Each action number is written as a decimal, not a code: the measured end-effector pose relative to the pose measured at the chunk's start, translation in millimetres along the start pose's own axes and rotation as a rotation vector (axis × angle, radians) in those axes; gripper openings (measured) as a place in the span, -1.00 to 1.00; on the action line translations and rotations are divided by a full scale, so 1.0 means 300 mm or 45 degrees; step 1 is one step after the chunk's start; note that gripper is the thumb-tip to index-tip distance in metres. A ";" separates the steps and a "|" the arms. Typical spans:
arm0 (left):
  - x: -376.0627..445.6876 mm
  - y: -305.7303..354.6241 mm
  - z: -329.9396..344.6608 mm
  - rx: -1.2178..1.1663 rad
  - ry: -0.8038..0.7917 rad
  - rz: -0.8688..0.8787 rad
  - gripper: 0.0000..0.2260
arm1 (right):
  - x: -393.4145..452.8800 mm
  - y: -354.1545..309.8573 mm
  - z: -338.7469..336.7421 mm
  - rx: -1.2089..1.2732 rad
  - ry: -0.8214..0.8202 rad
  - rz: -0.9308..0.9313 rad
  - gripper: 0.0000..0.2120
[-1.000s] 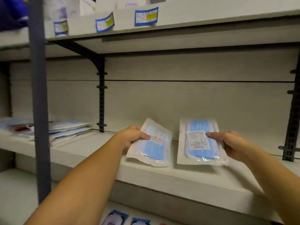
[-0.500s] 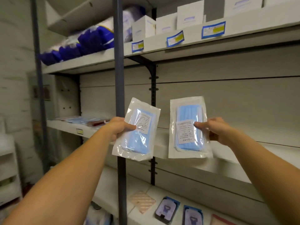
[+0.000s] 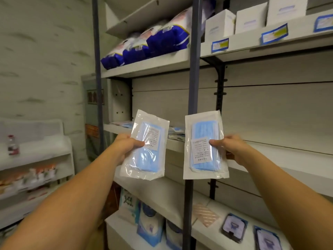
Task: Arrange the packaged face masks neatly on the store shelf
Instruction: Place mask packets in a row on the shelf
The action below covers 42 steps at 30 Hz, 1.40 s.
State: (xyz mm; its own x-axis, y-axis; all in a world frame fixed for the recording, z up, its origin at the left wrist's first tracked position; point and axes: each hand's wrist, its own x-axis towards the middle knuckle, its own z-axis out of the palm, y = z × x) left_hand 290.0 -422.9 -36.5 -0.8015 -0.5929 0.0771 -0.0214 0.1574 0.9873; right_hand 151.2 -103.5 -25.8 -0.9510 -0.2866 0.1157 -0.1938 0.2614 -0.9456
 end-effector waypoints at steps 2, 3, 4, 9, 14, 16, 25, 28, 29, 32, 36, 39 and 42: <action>0.011 -0.019 -0.062 -0.002 0.029 0.006 -0.69 | 0.010 -0.018 0.075 -0.002 -0.032 -0.009 -0.69; 0.019 -0.024 -0.090 0.003 0.044 0.010 -0.68 | 0.017 -0.029 0.110 -0.007 -0.052 -0.017 -0.70; 0.030 -0.026 -0.115 0.006 0.055 0.017 -0.68 | 0.026 -0.041 0.141 -0.011 -0.075 -0.023 -0.71; 0.106 -0.010 -0.211 -0.004 0.073 0.061 -0.67 | 0.097 -0.096 0.276 -0.011 -0.114 -0.031 -0.65; 0.249 -0.009 -0.279 0.019 0.066 0.094 -0.69 | 0.205 -0.146 0.407 -0.015 -0.082 -0.053 -0.71; 0.316 0.003 -0.299 0.037 0.064 0.113 -0.70 | 0.260 -0.172 0.459 -0.025 -0.076 -0.053 -0.71; 0.630 0.093 -0.373 0.035 0.044 0.157 -0.71 | 0.495 -0.313 0.598 -0.055 -0.027 -0.054 -0.66; 0.730 0.097 -0.376 -0.035 0.005 0.163 -0.70 | 0.556 -0.326 0.621 -0.020 0.021 -0.046 -0.64; 0.763 0.092 -0.371 -0.057 -0.011 0.155 -0.68 | 0.575 -0.328 0.628 -0.015 0.042 -0.042 -0.64; 0.861 0.079 -0.346 -0.098 -0.067 0.124 -0.64 | 0.622 -0.341 0.642 -0.011 0.114 -0.032 -0.62; 1.011 0.078 -0.305 -0.160 -0.166 0.151 -0.60 | 0.685 -0.360 0.647 -0.034 0.241 -0.021 -0.58; 1.124 0.085 -0.272 -0.195 -0.259 0.166 -0.63 | 0.724 -0.380 0.656 -0.040 0.341 -0.009 -0.57; 1.235 0.099 -0.234 -0.257 -0.370 0.142 -0.48 | 0.755 -0.408 0.661 -0.057 0.449 0.021 -0.57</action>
State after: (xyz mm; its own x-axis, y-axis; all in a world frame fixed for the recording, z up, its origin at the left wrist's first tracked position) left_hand 34.2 -693.4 31.2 -0.9290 -0.3277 0.1716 0.1706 0.0322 0.9848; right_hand 7.3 -383.2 55.9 -0.9772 0.0515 0.2059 -0.1808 0.3055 -0.9349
